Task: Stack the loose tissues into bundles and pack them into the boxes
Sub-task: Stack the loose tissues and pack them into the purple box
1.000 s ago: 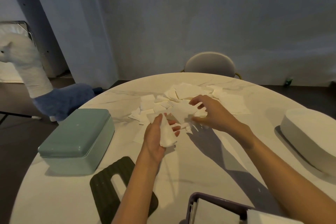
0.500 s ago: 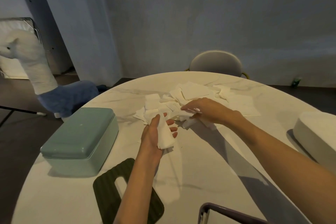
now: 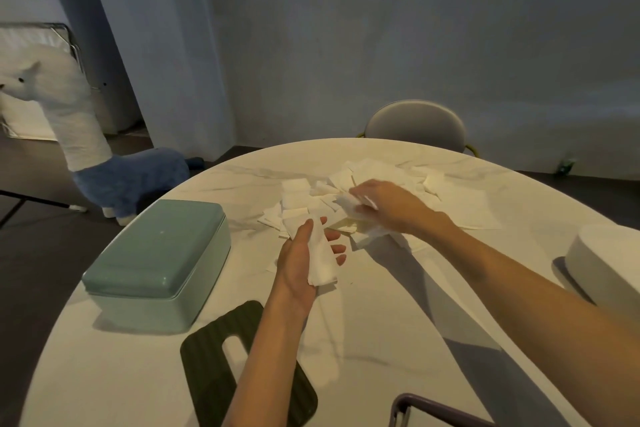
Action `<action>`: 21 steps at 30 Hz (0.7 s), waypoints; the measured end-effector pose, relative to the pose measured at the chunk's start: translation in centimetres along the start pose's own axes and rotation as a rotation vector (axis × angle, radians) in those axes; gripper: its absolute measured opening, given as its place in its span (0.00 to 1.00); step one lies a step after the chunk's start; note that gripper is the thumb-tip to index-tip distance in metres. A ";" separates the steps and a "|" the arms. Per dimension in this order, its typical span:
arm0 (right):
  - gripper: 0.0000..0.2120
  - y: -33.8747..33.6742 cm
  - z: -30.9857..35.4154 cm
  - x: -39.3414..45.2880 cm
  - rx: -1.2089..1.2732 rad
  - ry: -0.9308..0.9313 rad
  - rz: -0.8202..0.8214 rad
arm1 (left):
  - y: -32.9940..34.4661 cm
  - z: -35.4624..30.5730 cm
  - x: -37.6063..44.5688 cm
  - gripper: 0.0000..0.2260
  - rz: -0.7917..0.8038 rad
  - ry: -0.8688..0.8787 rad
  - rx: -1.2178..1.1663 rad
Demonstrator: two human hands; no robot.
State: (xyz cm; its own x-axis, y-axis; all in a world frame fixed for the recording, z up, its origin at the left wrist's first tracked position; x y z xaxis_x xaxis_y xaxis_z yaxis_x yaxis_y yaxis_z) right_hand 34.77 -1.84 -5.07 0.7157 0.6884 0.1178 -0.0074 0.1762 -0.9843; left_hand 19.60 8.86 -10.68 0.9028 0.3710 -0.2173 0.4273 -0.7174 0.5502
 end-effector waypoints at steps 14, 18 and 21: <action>0.13 -0.9 -1.4 0.3 0.096 0.164 -0.164 | -0.4 0.0 -0.2 0.12 0.052 0.011 0.019; 0.12 -4.1 -2.1 -1.4 0.387 0.140 -0.397 | -0.6 0.2 -0.2 0.13 0.045 -0.008 0.031; 0.13 -7.0 -1.7 -3.7 0.509 0.099 -0.496 | -1.0 0.7 0.0 0.14 0.039 -0.027 0.052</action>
State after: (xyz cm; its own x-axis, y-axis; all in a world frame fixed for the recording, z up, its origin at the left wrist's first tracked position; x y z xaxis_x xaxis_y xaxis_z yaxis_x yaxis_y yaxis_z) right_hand 33.34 -6.83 1.16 0.7790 0.3793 0.4993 0.0279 0.7746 -0.6319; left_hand 19.20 9.10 -11.80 0.9195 0.3269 -0.2184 0.3932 -0.7608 0.5164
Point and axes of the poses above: each hand's wrist, its own x-axis towards the middle knuckle, its own y-axis out of the palm, z = x × y, the point moved 6 cm from there along x, towards the middle knuckle, and after that the axes turned 2 degrees about z, right-handed, at the moved point
